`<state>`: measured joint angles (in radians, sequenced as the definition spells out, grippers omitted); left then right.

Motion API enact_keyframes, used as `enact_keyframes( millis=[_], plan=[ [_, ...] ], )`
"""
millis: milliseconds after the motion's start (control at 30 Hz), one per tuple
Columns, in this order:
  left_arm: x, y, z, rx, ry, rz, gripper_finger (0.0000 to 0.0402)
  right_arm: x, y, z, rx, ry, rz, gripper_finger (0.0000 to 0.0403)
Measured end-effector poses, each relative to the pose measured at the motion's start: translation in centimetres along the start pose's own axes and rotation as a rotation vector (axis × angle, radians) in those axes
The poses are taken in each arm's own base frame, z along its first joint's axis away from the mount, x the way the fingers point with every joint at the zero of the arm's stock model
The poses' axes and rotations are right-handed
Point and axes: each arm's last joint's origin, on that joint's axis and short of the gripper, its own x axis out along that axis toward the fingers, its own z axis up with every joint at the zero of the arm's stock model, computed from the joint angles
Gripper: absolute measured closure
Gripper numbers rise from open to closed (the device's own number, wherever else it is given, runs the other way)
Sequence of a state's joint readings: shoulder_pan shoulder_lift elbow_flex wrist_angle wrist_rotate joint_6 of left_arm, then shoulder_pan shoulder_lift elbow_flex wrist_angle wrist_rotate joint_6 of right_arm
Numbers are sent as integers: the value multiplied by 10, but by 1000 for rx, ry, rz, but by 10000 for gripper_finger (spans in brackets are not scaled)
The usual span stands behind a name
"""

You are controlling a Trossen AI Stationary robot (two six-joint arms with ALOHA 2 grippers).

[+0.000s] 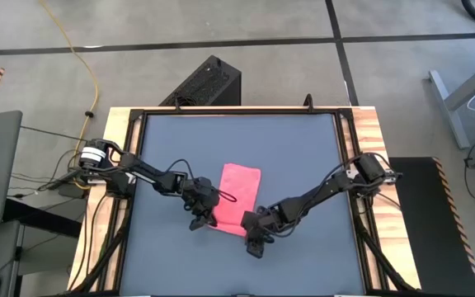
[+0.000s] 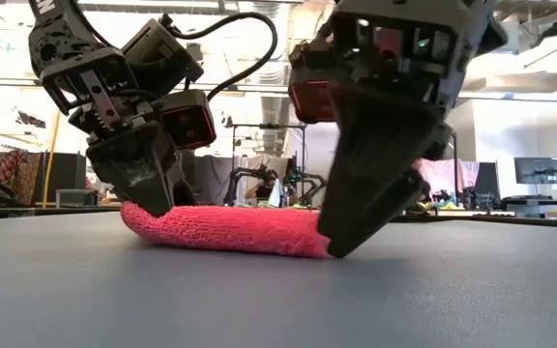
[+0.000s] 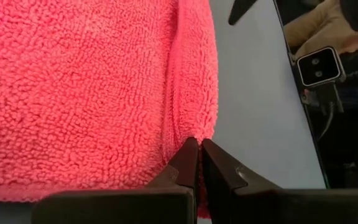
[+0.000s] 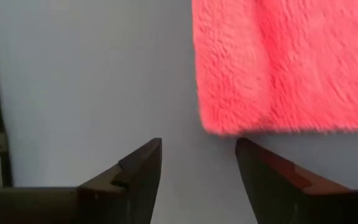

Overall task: Roll towel
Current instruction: Roll the pink towel

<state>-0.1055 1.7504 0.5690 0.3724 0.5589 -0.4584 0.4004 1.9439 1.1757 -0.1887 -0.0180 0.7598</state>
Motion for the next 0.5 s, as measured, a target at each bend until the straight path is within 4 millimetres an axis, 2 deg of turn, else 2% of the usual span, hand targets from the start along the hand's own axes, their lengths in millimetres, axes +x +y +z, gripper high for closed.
enact_keyframes(
  millis=[133, 300, 500],
  plan=[
    [0, 0, 0, -7, 5, -9, 401, -6, 8, -1, -26, -3, -114, 180],
    [0, 0, 0, -13, 6, -12, 401, -10, 21, 5, -102, -137, -176, 197],
    [0, 0, 0, -13, 7, -12, 401, -11, 20, 8, -155, -176, -204, 199]
  ],
)
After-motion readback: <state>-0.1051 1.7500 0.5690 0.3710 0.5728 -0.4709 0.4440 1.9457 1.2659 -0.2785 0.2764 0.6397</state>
